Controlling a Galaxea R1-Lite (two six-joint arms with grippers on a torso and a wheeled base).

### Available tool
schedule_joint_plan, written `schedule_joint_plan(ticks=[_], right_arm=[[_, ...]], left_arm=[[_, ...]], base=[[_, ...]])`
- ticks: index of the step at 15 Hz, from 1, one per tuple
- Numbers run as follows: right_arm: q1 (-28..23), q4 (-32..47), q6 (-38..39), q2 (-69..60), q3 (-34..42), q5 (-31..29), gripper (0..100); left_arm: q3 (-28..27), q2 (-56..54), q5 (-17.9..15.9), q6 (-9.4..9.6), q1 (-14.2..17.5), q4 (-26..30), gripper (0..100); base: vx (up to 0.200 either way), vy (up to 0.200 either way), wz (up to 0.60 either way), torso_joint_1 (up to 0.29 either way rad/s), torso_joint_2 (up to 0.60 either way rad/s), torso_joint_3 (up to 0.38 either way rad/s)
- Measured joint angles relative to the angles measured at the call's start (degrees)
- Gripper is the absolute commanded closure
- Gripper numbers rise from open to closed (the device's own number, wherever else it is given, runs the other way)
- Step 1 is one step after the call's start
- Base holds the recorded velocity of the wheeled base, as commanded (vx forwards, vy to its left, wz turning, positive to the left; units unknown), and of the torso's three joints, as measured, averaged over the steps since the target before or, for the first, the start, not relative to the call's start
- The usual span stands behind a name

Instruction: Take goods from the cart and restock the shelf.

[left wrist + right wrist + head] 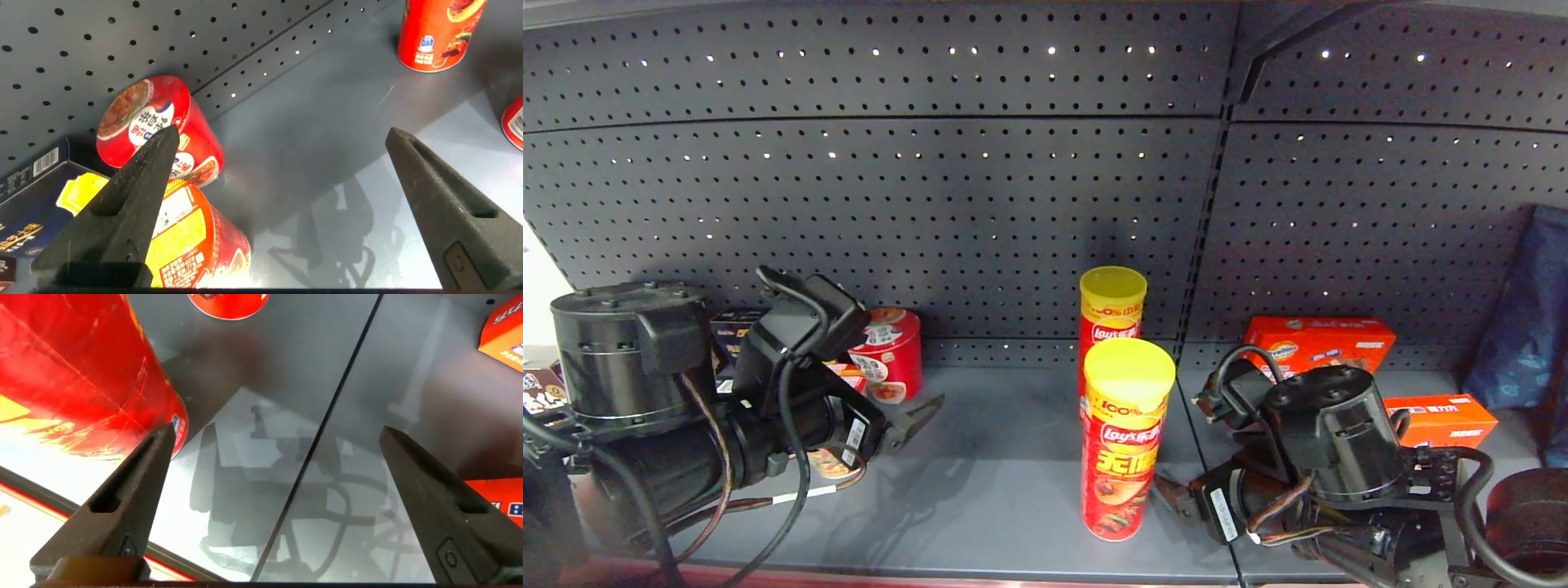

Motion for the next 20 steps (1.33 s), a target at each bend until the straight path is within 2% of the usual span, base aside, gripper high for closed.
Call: schedule_joint_plan(ticks=[9,15,18,20], right_arm=[[0.8,-0.1,0.0,0.1,0.0,0.6,0],[-0.4,-1.7,0.2,-3.2,0.7,0.6,0],[-2.3,-3.1,0.2,-9.6,2.1,0.7,0],[-6.0,-4.3,0.1,-14.8,4.2,0.9,0]], left_arm=[[0.0,0.0,0.0,0.0,0.1,0.0,0],[2.4,-1.2,-0.1,-0.02,0.0,-2.0,0],[4.2,-6.1,-0.2,-0.39,0.3,-2.0,0],[6.8,-11.0,-0.5,-0.5,2.4,-1.9,0]], base=[[0.0,0.0,0.0,0.0,0.0,0.0],[0.0,0.0,0.0,0.0,0.0,0.0],[0.0,0.0,0.0,0.0,0.0,0.0],[0.0,0.0,0.0,0.0,0.0,0.0]])
